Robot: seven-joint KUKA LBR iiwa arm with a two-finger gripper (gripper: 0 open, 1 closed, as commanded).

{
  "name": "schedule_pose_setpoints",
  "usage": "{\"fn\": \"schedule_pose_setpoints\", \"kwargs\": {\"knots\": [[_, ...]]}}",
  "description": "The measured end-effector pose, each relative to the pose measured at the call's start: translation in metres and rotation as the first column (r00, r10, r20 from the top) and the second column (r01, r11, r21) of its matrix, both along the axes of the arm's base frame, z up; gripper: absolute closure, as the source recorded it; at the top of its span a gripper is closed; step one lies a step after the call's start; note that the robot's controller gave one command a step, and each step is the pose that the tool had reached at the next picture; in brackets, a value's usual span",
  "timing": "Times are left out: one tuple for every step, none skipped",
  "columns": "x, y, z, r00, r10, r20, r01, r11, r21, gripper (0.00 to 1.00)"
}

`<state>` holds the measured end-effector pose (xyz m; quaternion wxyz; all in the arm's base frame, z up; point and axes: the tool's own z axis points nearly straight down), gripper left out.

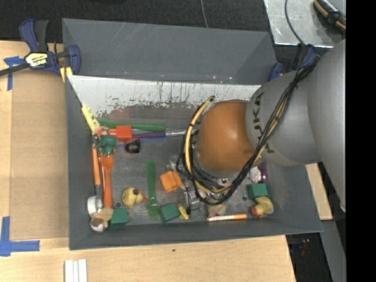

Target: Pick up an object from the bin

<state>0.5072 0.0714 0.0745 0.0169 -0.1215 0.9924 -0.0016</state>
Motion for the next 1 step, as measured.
{"fn": "schedule_pose_setpoints", "kwargs": {"knots": [[-0.001, 0.0266, 0.0061, 1.0, 0.008, -0.003, -0.008, 1.0, 0.001, 1.0]]}}
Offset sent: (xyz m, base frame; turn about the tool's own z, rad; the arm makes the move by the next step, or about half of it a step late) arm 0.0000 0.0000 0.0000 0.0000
